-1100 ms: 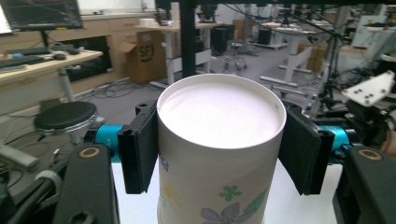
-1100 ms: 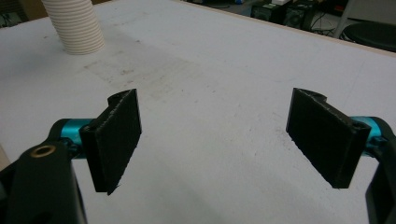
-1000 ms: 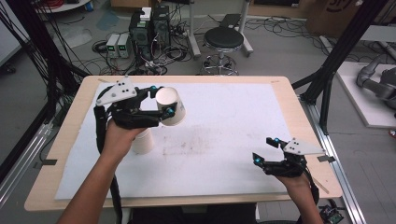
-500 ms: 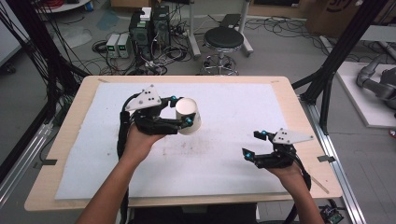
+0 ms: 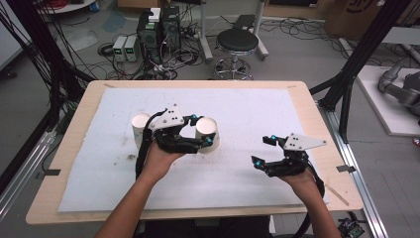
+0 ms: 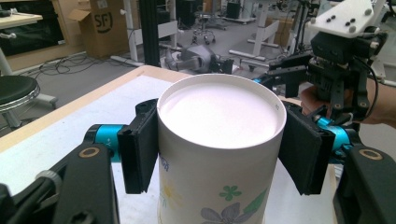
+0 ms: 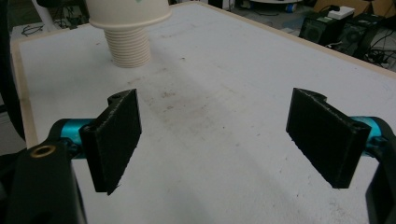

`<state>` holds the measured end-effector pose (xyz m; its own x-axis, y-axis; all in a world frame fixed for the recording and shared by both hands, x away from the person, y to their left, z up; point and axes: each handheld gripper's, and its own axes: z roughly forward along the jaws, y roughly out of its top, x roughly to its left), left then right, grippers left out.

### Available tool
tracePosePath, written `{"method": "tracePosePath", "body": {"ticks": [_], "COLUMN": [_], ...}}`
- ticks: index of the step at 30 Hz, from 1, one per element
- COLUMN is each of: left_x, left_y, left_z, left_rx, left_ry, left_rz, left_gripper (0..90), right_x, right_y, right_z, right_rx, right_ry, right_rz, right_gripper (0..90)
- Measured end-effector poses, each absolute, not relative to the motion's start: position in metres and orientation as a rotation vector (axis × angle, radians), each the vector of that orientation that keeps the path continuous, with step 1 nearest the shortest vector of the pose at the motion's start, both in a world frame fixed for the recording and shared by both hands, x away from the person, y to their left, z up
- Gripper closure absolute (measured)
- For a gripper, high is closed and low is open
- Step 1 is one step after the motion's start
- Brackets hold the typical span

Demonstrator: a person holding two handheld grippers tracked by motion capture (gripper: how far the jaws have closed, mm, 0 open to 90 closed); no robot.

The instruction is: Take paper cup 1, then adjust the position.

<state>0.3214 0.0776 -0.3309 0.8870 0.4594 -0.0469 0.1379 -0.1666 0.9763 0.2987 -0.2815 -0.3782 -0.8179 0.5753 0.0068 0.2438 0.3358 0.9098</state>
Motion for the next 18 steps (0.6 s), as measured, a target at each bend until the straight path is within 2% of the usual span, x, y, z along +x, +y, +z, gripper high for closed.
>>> {"method": "tracePosePath", "body": {"ticks": [18], "left_x": [0.321], "left_y": [0.074], "left_z": [-0.344], "left_rx": [1.734], "left_ry": [0.443], "left_rz": [0.257], "left_gripper": [35.2], "right_x": [0.296], "right_y": [-0.28], "right_z": [-0.379], "right_rx": [0.718], "right_ry": [2.291], "right_rz": [1.501], "right_gripper": [18.4]}}
